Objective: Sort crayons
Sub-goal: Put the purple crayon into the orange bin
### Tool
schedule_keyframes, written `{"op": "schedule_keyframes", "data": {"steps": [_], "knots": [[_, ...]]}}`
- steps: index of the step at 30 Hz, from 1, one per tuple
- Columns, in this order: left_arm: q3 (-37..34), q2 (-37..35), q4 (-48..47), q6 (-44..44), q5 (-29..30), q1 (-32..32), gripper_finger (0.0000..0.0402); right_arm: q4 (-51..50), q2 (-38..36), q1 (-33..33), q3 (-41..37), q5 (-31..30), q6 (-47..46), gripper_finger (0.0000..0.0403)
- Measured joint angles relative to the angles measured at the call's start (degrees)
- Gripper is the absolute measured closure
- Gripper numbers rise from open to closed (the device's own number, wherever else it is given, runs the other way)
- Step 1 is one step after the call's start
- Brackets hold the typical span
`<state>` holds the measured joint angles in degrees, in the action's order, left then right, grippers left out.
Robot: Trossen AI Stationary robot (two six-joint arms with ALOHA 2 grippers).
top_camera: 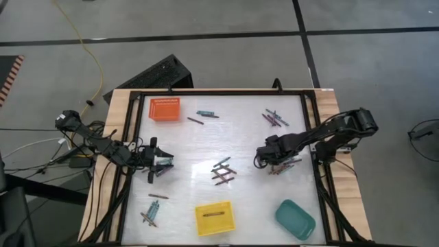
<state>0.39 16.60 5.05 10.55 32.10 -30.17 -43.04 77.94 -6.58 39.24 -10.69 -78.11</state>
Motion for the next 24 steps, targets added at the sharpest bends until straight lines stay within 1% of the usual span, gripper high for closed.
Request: {"op": "schedule_keyframes", "data": {"steps": [7,11,17,24], "knots": [[0.0,0.0,0.0,0.0,0.0,0.0,0.0227,4.3,-0.1,0.6,-1.7,0.4,0.1,0.0288],[0.0,0.0,0.0,0.0,0.0,0.0,0.0227,8.2,0.0,0.3,-1.7,0.1,0.4,0.0298],[0.0,0.0,0.0,0.0,0.0,0.0,0.0227,14.7,0.0,-1.0,-1.7,-1.8,0.8,0.0331],[0.0,0.0,0.0,0.0,0.0,0.0,0.0227,15.8,0.2,-1.7,-1.7,-1.7,3.4,0.0380]]}}
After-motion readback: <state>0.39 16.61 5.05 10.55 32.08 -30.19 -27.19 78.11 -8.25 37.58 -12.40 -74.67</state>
